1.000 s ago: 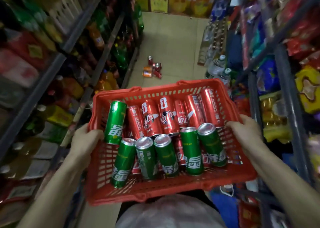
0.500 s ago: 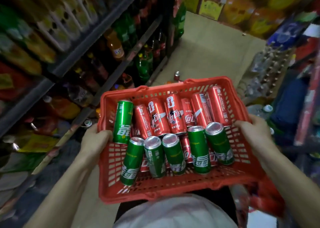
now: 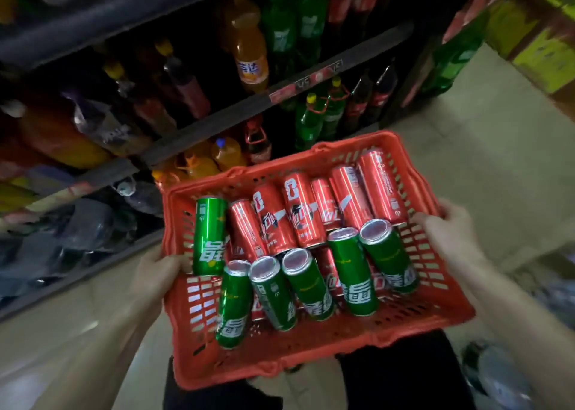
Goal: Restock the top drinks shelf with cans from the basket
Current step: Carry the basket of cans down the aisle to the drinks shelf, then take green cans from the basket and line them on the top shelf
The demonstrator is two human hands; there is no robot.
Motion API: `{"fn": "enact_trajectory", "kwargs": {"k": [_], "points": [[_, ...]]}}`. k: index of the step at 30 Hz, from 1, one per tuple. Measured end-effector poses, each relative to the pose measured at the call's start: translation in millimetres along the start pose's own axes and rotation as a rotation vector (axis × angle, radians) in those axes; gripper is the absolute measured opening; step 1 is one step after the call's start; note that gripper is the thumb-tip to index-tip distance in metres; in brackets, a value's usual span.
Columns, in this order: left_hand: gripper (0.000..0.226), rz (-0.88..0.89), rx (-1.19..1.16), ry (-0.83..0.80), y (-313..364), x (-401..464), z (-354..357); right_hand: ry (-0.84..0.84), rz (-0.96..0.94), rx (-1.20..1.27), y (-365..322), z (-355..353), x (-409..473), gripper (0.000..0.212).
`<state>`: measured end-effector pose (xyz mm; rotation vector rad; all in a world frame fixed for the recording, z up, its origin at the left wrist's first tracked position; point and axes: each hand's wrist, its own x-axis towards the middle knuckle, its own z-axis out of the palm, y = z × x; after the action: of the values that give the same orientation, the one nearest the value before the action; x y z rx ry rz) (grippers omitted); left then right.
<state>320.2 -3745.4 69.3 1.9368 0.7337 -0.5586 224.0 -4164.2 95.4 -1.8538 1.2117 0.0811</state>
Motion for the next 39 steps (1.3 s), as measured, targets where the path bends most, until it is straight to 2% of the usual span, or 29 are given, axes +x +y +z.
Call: {"fn": "enact_trajectory", "kwargs": {"k": [5, 11, 16, 19, 21, 23, 24, 27, 28, 31, 39], "points": [[0.030, 0.009, -0.047, 0.025, -46.6, 89.7, 52.0, -0.039, -0.074, -0.003, 29.5, 75.3, 94.9, 0.008], [0.027, 0.043, -0.032, 0.039, -108.4, 190.6, 118.3, -0.111, -0.169, 0.002, 88.3, 173.6, 208.5, 0.015], [0.023, 0.005, -0.043, 0.057, -154.9, 253.8, 164.8, -0.130, -0.277, -0.044, 127.9, 235.5, 281.3, 0.006], [0.028, -0.023, 0.024, 0.028, -173.8, 272.0, 182.3, -0.153, -0.268, -0.059, 148.2, 261.8, 320.5, 0.008], [0.047, -0.068, 0.049, 0.042, -181.1, 279.0, 186.8, -0.167, -0.262, -0.070, 156.0, 273.3, 343.1, 0.014], [0.061, -0.102, 0.055, 0.036, -191.0, 286.4, 188.7, -0.181, -0.302, -0.107, 158.2, 281.1, 349.8, 0.011], [0.059, -0.122, 0.059, 0.034, -187.6, 283.1, 190.9, -0.185, -0.305, -0.125, 155.0, 283.4, 348.0, 0.015], [0.030, -0.146, 0.078, 0.008, -174.5, 274.3, 198.7, -0.211, -0.282, -0.168, 152.4, 291.5, 359.3, 0.028], [0.025, -0.159, 0.094, -0.003, -174.1, 274.7, 200.7, -0.220, -0.283, -0.183, 150.2, 294.2, 359.8, 0.026], [0.030, -0.203, 0.135, -0.024, -181.2, 282.4, 205.3, -0.212, -0.299, -0.207, 146.1, 306.6, 368.2, 0.013], [0.034, -0.233, 0.149, 0.000, -177.2, 307.4, 204.3, -0.221, -0.347, -0.198, 146.9, 318.4, 371.4, 0.004]]}}
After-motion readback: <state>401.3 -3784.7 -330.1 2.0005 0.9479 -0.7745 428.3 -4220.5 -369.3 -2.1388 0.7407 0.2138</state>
